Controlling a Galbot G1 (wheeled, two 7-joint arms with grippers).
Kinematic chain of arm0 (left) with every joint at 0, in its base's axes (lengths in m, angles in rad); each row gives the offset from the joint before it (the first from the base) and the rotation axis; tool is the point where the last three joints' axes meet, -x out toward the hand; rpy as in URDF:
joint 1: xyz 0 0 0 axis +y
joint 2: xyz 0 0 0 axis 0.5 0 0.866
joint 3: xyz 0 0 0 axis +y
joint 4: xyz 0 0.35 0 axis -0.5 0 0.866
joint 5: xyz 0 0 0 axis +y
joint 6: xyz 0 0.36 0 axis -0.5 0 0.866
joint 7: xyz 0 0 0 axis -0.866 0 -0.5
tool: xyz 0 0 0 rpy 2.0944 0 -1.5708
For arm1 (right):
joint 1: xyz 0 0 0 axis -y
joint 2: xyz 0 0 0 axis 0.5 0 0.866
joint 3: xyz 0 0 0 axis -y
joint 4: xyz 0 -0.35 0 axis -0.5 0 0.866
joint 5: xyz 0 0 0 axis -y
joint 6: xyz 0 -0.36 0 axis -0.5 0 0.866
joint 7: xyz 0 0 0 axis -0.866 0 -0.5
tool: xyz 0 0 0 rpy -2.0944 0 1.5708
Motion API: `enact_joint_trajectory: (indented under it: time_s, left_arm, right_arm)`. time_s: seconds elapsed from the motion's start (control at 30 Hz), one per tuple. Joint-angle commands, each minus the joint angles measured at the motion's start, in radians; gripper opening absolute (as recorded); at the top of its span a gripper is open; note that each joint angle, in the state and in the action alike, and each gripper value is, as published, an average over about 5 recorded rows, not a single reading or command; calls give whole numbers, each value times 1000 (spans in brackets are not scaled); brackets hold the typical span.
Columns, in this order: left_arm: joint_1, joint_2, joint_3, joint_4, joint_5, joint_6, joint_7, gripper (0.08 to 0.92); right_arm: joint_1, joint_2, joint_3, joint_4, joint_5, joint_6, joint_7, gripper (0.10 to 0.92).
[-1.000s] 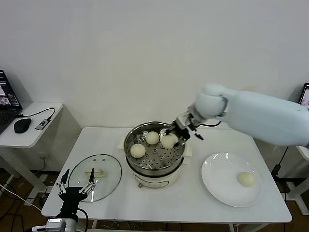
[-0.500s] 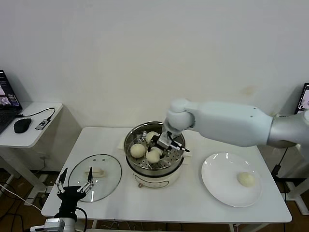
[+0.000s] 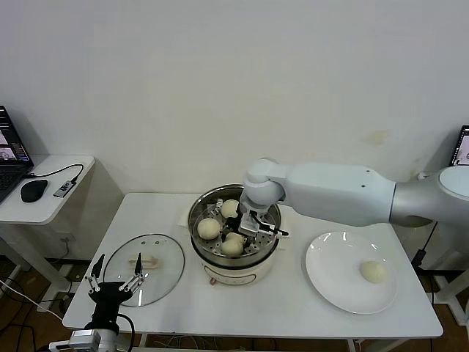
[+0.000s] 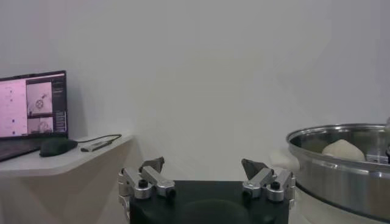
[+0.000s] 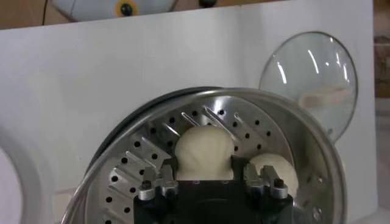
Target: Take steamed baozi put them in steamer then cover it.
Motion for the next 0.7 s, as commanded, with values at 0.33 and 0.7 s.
enact_joint_trajectory:
  time_s: [0.33, 0.7]
  left_arm:
    - [2, 12, -8, -6, -2, -2, 1, 823]
    - [-8, 35, 10, 3, -3, -5, 2, 823]
  right_arm:
    - [118, -211, 88, 79, 104, -321, -57, 822]
    - [118, -627, 123, 230, 260, -831, -19, 823]
